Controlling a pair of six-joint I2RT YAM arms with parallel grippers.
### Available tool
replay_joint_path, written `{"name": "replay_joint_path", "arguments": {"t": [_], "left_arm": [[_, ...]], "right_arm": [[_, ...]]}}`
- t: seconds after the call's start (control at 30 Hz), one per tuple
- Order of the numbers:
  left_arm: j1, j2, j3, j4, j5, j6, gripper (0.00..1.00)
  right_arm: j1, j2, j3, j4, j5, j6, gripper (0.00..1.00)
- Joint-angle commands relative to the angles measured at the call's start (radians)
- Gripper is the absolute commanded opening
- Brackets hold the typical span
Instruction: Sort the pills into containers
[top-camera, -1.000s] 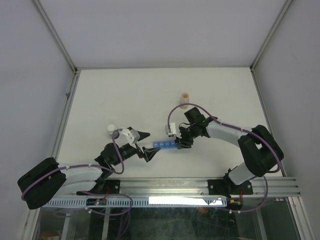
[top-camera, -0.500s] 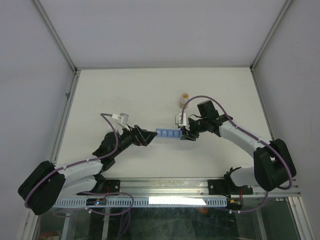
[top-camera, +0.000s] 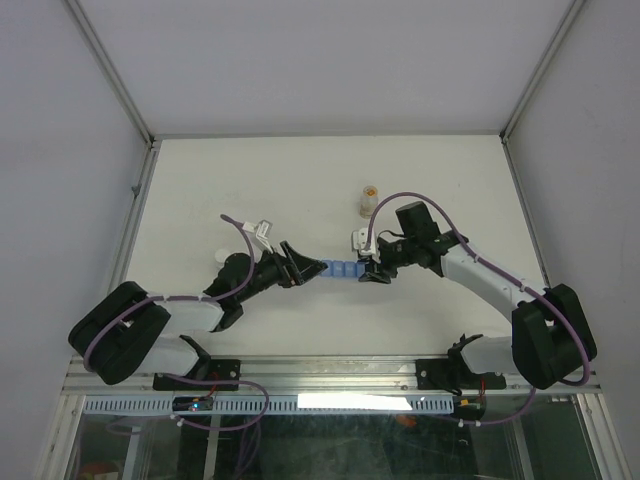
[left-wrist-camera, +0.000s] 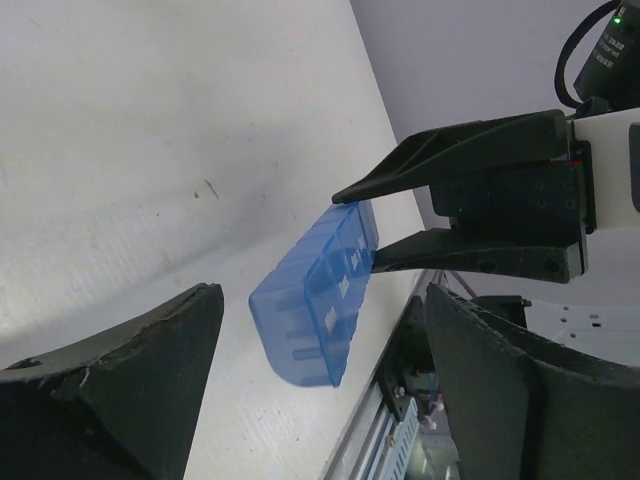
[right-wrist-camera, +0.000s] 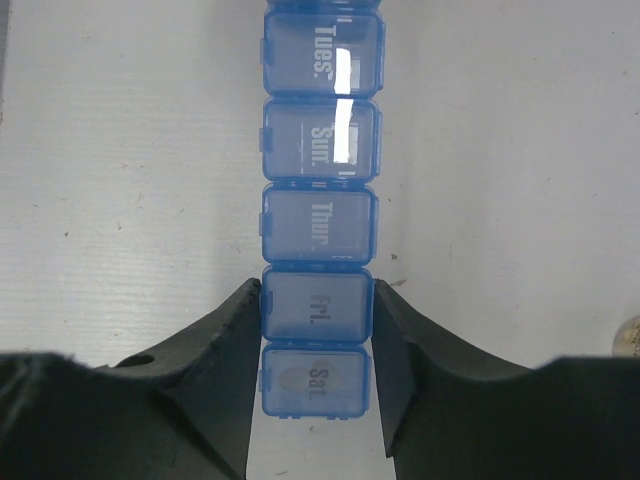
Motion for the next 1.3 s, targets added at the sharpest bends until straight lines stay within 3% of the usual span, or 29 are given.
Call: {"name": "replay_joint_path", "arguments": {"t": [0.0,0.33,0.53,0.7,0.97,1.27], "left_arm": [[0.006,0.071,0.053,0.167,0.086,-0.081,0.81],[0.005,0.145,0.067,0.198,0.137,-0.094,0.41],[0.006,0.136,0.072,0.167,0.154,-0.064,0.26],[0.007,0.136,0.063,0.159,0.161,-0.039,0.01],[0.008,0.13,0.05,0.14,0.167,-0.014,0.0],[0.008,0.125,0.042,0.133,0.179,-0.011,0.0]], "right_arm": [[0.025,-0.039,-0.004,0.05,-0.04,0.0,0.17],[0.044,-0.022,-0.001,0.064,-0.036,0.025,0.17],[0.044,-0.012,0.006,0.061,-0.035,0.039,0.17],[0.032,-0.006,0.018,0.044,-0.056,0.045,0.16],[0.006,-0.008,0.029,0.031,-0.058,0.052,0.2],[-0.004,-0.023,0.025,0.058,-0.03,0.088,0.53]]}}
